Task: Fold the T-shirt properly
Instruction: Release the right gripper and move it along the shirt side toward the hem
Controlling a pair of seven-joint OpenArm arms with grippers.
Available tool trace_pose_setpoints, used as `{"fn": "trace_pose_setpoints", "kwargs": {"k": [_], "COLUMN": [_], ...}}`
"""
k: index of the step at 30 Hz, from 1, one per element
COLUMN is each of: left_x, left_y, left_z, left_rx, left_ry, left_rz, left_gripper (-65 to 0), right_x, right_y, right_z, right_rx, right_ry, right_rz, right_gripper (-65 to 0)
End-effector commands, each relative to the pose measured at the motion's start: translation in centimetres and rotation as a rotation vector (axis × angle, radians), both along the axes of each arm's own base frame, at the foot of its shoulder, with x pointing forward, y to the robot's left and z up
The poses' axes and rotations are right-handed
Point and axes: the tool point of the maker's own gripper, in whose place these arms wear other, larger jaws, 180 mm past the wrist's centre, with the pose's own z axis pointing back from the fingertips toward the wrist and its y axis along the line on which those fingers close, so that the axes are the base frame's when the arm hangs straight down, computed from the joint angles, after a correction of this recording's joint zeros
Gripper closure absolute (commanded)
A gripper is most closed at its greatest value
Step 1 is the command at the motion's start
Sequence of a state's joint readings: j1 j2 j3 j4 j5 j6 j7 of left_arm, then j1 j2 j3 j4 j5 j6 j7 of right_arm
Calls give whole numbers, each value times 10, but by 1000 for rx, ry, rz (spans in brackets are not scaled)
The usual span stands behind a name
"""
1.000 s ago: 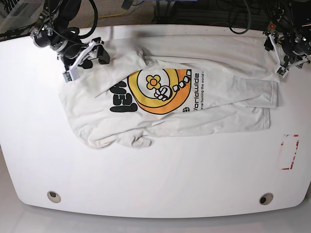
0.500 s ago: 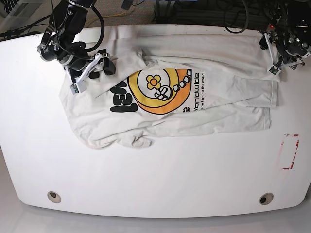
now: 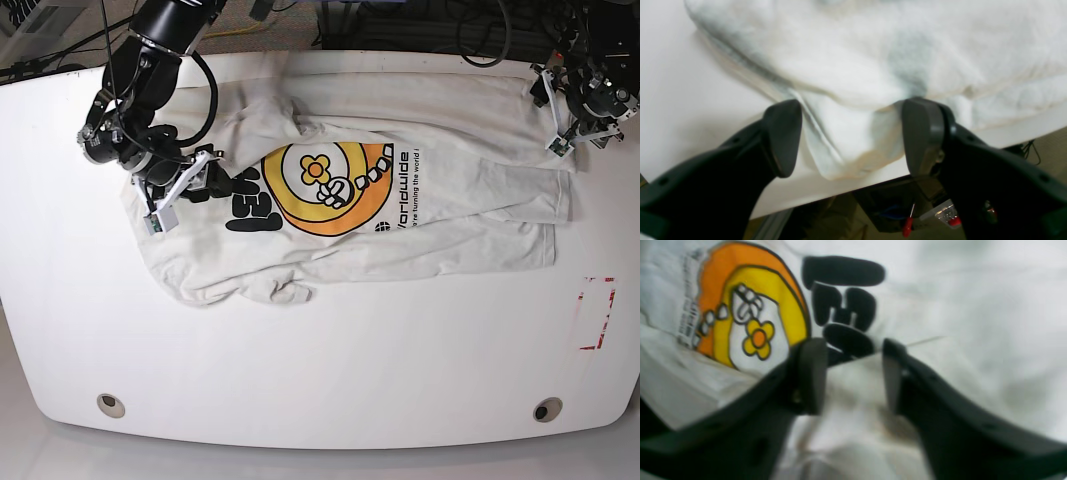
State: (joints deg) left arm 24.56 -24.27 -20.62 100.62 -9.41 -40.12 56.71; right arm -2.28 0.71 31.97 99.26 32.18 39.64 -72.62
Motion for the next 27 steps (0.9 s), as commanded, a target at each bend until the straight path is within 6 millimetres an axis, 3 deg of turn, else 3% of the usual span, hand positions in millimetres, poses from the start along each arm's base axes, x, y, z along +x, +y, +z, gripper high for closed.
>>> {"fn": "trace_pose_setpoints", "kwargs": {"k": [1, 4, 11, 16, 21, 27], "left_x": [3, 3, 3, 2, 2, 2], "left_y": [5, 4, 4, 4, 4, 4], "left_z": [4, 4, 4, 4, 3, 3], "left_rx": [16, 16, 15, 15, 14, 14], "left_ry": [-12, -12, -10, -9, -9, -9], "left_rz": [-4, -8, -7, -7, -6, -6], "left_gripper": [-439, -439, -439, -439, -439, -439], "right_x": [1, -12, -38, -42, -35, -28], "right_y": [-11, -19, -20, -17, -15, -8], "right_z": [20, 19, -2, -23, -23, -19], "right_rx": [-63, -101, -100, -35, -13, 2], "right_ry": [-70, -58, 23, 71, 55, 35], "right_rz": [1, -1, 8, -11, -20, -20], "right_gripper": [-423, -490, -460, -460, -453, -239]}}
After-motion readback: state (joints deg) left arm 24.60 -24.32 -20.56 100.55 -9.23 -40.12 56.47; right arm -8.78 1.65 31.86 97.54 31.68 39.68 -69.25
